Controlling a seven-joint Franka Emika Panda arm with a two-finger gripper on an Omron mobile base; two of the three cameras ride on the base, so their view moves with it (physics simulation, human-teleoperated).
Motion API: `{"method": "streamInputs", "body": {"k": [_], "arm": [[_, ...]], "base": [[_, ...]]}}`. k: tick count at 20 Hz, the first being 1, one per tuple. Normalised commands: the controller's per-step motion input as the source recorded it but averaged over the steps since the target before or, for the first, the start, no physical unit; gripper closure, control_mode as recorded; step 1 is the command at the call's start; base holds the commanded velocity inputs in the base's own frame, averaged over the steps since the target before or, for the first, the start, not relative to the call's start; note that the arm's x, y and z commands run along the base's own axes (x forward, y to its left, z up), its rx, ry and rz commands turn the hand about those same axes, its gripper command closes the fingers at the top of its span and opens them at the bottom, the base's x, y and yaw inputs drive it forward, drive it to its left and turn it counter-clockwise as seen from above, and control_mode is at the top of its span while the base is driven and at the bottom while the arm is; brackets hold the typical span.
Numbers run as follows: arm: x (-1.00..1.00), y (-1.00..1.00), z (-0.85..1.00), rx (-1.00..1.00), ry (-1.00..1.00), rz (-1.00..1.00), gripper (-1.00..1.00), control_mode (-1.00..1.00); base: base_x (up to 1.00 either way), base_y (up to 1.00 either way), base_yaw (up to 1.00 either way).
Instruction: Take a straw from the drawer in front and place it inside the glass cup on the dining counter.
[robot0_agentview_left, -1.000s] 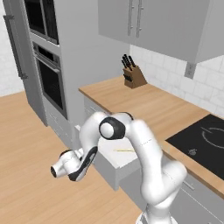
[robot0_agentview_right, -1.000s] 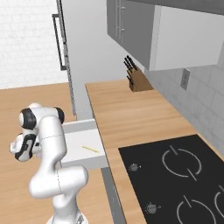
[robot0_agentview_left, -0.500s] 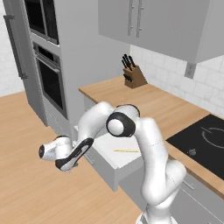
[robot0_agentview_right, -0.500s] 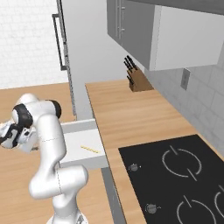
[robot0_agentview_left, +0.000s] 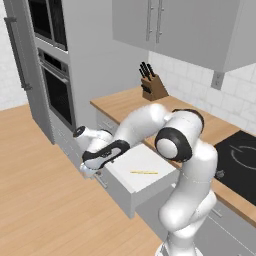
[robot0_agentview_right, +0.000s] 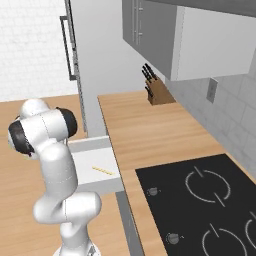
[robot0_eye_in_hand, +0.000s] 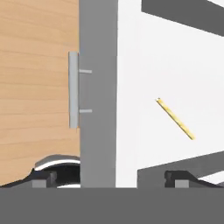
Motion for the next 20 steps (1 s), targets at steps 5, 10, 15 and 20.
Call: {"method": "streamInputs", "body": {"k": [5,10,15,20], "arm": [[0.52,-0.71,0.02,0.15,0.13,-0.07,-1.00,-1.00],[0.60,-0.40,-0.05,0.12,0.15,-0.03,-1.00,-1.00],[0.36,-0.10,-0.43,0.06,0.11,0.00,-1.00,-1.00],[0.31,-0.03,-0.77,0.01,0.08,0.00,-1.00,-1.00]], "base": [[0.00,0.00,0.00],[0.00,0.00,0.00],[0.00,0.00,0.00],[0.00,0.00,0.00]]}}
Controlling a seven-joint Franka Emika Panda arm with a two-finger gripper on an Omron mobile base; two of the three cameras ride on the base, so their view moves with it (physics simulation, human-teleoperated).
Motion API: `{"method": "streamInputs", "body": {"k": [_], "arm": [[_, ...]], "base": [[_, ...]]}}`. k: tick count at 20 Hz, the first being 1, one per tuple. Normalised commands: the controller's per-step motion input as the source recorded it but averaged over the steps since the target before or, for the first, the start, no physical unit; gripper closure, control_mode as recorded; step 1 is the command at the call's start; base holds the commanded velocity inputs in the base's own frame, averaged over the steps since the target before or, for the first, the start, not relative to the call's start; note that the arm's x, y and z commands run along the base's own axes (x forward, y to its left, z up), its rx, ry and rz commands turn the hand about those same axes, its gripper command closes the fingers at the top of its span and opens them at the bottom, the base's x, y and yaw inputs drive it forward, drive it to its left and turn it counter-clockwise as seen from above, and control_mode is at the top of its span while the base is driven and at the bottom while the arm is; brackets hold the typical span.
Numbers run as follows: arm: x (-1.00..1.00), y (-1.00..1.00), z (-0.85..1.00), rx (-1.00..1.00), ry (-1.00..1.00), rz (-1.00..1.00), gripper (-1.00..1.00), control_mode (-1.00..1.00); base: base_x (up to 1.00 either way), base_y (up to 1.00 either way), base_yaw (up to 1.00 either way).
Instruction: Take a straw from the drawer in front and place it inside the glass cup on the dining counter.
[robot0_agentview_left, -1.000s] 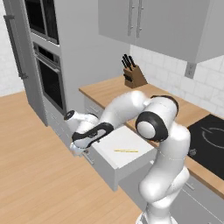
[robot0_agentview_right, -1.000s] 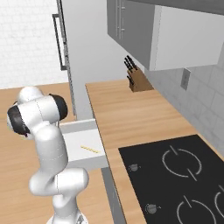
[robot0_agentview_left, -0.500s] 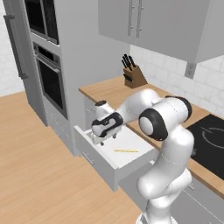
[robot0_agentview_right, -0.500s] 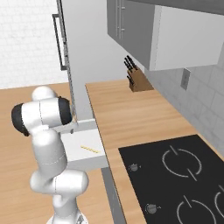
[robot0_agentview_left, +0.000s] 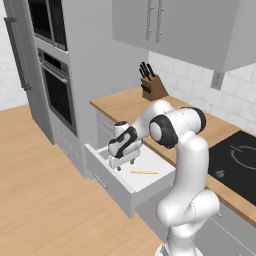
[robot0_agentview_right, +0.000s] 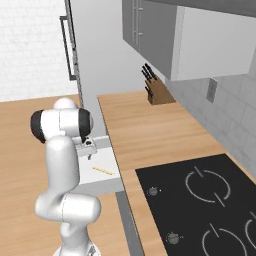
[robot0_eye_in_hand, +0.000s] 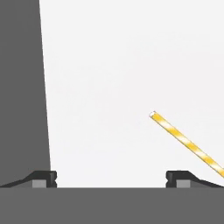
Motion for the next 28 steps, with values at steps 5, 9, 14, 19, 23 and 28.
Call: {"method": "streamInputs", "body": {"k": [5,9,14,19,23,28], "arm": [[-0.13,0.17,-0.52,0.00,0.01,0.00,-1.00,-1.00],[-0.62,0.78,-0.40,0.00,0.00,0.00,-1.00,-1.00],[-0.68,1.00,-0.46,0.00,0.00,0.00,-1.00,-1.00],[-0.22,0.42,-0.14,0.00,0.01,-0.02,-1.00,-1.00],[0.00,-0.62,0.00,0.00,0.04,-0.05,-1.00,-1.00],[0.00,-0.68,0.00,0.00,0.03,0.00,-1.00,-1.00]], "base": [[0.00,0.00,0.00],[0.00,0.00,0.00],[0.00,0.00,0.00],[0.00,0.00,0.00],[0.00,0.00,0.00],[0.00,0.00,0.00]]}}
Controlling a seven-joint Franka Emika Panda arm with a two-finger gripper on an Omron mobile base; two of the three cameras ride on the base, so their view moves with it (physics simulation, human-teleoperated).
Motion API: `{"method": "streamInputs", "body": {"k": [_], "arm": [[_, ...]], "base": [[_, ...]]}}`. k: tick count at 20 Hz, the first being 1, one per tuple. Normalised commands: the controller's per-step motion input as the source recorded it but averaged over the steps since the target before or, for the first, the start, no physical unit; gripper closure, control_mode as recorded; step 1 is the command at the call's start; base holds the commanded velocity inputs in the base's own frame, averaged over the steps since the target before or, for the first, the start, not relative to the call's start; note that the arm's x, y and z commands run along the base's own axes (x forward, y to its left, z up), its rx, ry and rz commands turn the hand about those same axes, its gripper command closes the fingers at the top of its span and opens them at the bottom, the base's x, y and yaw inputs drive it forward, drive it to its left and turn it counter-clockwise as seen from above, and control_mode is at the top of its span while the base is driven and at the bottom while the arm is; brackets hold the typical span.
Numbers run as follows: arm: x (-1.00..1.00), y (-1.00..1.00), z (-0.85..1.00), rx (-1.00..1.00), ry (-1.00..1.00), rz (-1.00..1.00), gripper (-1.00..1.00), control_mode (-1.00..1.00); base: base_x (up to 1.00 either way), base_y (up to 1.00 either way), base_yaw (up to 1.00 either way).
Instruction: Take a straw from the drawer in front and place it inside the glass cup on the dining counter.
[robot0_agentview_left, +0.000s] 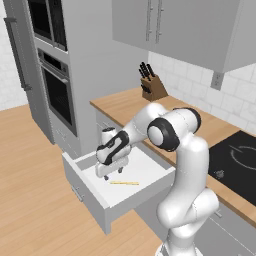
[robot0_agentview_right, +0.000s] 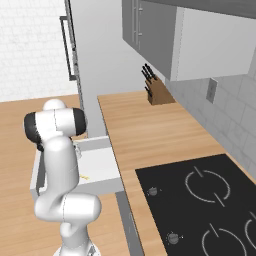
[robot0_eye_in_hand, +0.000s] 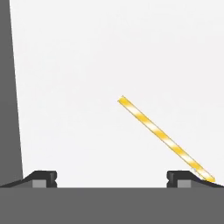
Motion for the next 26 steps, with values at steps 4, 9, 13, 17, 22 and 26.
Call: {"method": "streamInputs", "body": {"k": [4,9,13,17,22,26], "arm": [[-0.01,-0.32,0.04,0.00,0.00,0.04,-1.00,-1.00],[0.06,-0.05,-0.26,0.00,0.00,0.19,-1.00,-1.00],[0.16,-0.03,-0.46,0.00,0.00,0.20,-1.00,-1.00],[0.20,-0.04,-0.37,0.00,0.00,0.18,-1.00,-1.00],[0.13,-0.11,-0.26,0.00,0.00,0.13,-1.00,-1.00],[0.23,-0.17,-0.21,0.00,0.00,0.08,-1.00,-1.00]], "base": [[0.00,0.00,0.00],[0.00,0.00,0.00],[0.00,0.00,0.00],[0.00,0.00,0.00],[0.00,0.00,0.00],[0.00,0.00,0.00]]}}
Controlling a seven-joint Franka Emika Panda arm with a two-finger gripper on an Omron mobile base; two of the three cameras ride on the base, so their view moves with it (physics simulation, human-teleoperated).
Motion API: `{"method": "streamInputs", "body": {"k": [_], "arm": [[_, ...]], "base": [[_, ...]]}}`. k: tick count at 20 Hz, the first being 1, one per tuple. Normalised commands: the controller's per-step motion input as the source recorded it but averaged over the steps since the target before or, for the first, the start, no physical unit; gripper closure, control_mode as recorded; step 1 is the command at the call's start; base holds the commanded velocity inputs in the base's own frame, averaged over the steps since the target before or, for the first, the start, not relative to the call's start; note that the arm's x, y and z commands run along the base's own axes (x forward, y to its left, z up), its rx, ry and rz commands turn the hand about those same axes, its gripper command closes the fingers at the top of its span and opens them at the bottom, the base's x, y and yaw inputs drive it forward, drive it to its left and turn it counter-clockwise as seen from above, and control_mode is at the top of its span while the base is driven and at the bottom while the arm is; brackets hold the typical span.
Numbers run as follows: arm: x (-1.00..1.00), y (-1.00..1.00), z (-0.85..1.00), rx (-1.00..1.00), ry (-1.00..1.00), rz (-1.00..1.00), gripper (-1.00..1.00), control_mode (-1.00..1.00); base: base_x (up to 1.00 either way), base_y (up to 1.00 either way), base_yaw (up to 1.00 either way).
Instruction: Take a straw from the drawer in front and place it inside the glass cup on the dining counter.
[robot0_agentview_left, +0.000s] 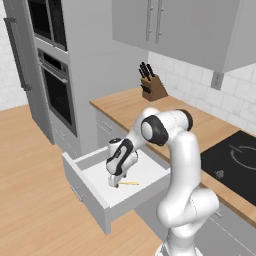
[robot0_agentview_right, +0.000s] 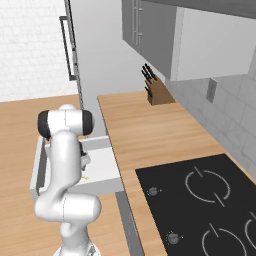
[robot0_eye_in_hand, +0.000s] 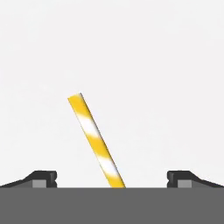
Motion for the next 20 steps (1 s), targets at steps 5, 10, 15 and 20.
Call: {"method": "streamInputs", "body": {"k": [5,10,15,20], "arm": [[0.13,-0.20,-0.30,0.03,0.00,0.06,-1.00,-1.00],[0.06,-0.07,-0.50,0.07,0.01,0.05,1.00,-1.00],[-0.01,0.00,-0.44,0.06,0.00,0.02,1.00,-1.00],[-0.11,0.00,-0.20,0.01,-0.04,0.00,1.00,-1.00]], "base": [[0.00,0.00,0.00],[0.00,0.00,0.00],[0.00,0.00,0.00],[0.00,0.00,0.00]]}}
